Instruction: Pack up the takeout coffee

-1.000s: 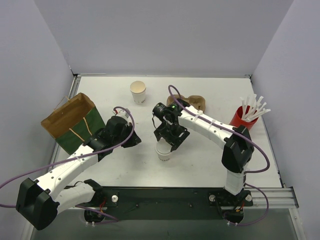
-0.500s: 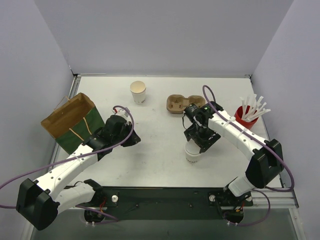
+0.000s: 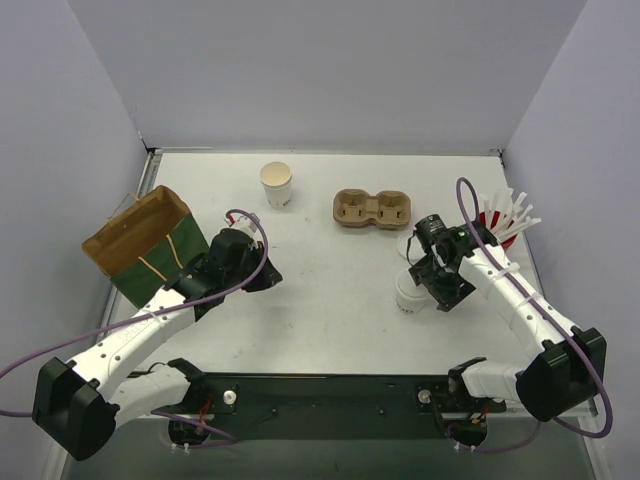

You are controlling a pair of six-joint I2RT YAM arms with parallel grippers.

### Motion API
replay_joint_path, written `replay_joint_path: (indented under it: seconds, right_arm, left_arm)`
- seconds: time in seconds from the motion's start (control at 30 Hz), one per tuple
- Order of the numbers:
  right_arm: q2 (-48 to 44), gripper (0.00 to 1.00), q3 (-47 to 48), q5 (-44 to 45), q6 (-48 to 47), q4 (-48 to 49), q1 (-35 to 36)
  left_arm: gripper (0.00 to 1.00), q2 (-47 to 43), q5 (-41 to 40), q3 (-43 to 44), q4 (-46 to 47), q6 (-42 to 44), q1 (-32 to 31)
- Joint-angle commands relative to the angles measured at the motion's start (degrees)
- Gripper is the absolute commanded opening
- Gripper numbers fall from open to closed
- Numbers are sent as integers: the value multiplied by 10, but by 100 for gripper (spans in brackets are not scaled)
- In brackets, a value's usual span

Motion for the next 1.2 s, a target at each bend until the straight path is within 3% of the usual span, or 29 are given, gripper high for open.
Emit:
replay_joint_path:
  seconds: [0.0,0.43,0.63,0.7,1.17]
  right_arm:
    - [-12,64,-5,34,-47,-11,-9]
    - [-33,63,8,1,-72,0,-32]
    - [-36,63,54,58,-173,5,3]
    - [-31,64,66,68,-245,21,21]
    - [12,84,29,64,-343,96,63]
  left_arm:
    - [16,-1,6,26,6,5,3]
    - [16,1,7,26,6,8,3]
    - [16,6,13,33,6,10,3]
    - [16,6,14,34,6,10,4]
    - [17,12,21,41,2,19,3]
